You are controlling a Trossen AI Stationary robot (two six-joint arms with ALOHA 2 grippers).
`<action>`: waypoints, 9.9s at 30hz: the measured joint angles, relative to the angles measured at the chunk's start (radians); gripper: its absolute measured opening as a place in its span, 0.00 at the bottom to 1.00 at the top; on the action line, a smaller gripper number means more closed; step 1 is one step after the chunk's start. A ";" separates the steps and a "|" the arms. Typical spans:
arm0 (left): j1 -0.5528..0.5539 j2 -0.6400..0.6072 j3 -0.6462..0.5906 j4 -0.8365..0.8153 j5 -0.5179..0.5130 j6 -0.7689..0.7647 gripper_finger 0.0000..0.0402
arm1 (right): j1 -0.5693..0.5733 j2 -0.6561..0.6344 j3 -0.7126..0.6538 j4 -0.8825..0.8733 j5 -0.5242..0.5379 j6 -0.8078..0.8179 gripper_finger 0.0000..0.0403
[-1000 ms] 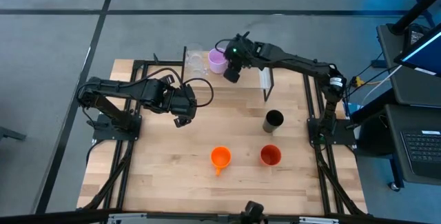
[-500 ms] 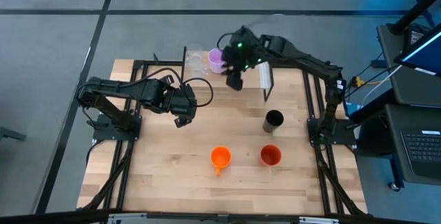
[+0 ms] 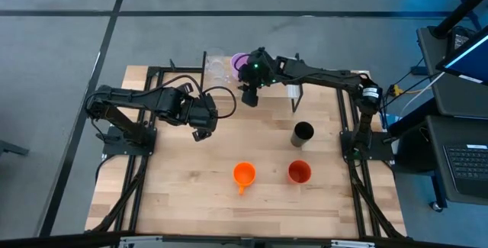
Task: Stack small to large cups/mugs on shelf
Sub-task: Put the pink mug on the shelf, then put the orange mug on the shelf
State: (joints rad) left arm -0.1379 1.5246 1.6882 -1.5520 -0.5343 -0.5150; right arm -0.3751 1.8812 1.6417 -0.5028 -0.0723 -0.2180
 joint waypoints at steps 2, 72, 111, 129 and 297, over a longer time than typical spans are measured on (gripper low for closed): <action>0.000 0.000 0.000 0.000 0.000 0.000 0.10 | -0.013 0.000 0.000 0.006 0.004 0.000 0.36; -0.195 -0.489 -0.654 0.745 0.061 -0.057 0.10 | 0.586 -0.185 -0.115 -0.110 0.133 0.376 0.28; -0.196 -0.512 -0.801 0.959 0.105 0.004 0.10 | 0.551 0.100 -0.113 -0.099 -0.050 0.531 0.66; -0.196 -0.511 -0.801 0.959 0.104 0.028 0.10 | 0.568 0.121 -0.113 -0.200 0.054 0.710 0.41; -0.196 -0.510 -0.802 0.953 0.105 0.056 0.10 | -0.038 0.208 0.595 -0.707 0.068 -0.614 0.03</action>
State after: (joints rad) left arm -0.3344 1.0142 0.8864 -0.5995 -0.4294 -0.4595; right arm -0.4130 2.0893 2.2371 -1.2098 -0.0040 -0.8316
